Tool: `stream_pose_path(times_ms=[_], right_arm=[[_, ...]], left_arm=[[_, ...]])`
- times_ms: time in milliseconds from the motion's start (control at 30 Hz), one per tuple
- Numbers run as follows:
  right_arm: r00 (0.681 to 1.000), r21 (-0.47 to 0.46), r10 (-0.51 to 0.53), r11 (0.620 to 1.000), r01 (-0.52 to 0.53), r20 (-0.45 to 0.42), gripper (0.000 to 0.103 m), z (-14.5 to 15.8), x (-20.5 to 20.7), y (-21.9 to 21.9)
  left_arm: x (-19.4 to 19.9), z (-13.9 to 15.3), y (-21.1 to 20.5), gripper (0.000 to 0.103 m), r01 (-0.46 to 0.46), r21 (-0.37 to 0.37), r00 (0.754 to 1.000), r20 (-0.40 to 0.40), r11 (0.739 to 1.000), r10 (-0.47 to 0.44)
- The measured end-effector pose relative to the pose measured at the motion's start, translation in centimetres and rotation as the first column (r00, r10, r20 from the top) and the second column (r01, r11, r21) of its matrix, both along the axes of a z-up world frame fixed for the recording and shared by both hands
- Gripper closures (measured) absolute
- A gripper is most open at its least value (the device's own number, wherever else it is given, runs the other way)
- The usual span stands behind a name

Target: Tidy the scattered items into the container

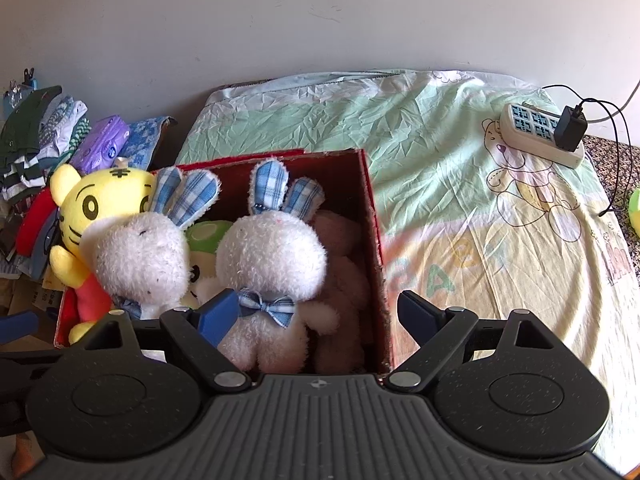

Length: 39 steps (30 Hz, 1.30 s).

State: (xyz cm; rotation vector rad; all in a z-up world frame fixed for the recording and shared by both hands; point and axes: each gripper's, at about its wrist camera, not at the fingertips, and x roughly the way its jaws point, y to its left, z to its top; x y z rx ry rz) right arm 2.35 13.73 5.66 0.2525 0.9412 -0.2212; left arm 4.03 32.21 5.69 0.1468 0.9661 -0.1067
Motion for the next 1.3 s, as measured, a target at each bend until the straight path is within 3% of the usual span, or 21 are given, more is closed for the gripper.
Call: stream_pose_path(times_ms=[167,367,733,1000,1300], right_arm=[[0.994,-0.021,-0.101,0.995,0.102,0.036,0.015,1.0,-1.4,-4.1],[0.990,-0.074,-0.139,0.987,0.141,0.027,0.015,0.8,-3.2,-8.1],[0.979,-0.035,-0.203,0.979,0.202,-0.031,0.015,-2.1,-6.3,-13.3],[0.988,-0.018,-0.156,0.988,0.156,-0.022,0.015,-1.5,-6.2,-11.2],[0.997,-0.017,-0.069,0.998,0.068,-0.018,0.015,-0.8,-3.5,-3.9]], left_arm=[[-1.5,1.3,-4.0,0.001,0.068,-0.002,0.996,0.052,0.998,-0.068],[-2.8,0.9,-9.2,0.001,0.128,-0.017,0.991,0.039,0.992,-0.128],[-4.9,-1.1,-15.3,0.001,0.184,-0.006,0.983,-0.013,0.983,-0.184],[-4.4,-1.3,-13.9,0.001,0.152,0.025,0.988,-0.045,0.988,-0.150],[-2.8,-1.0,-5.8,0.001,0.058,0.042,0.997,-0.050,0.997,-0.056]])
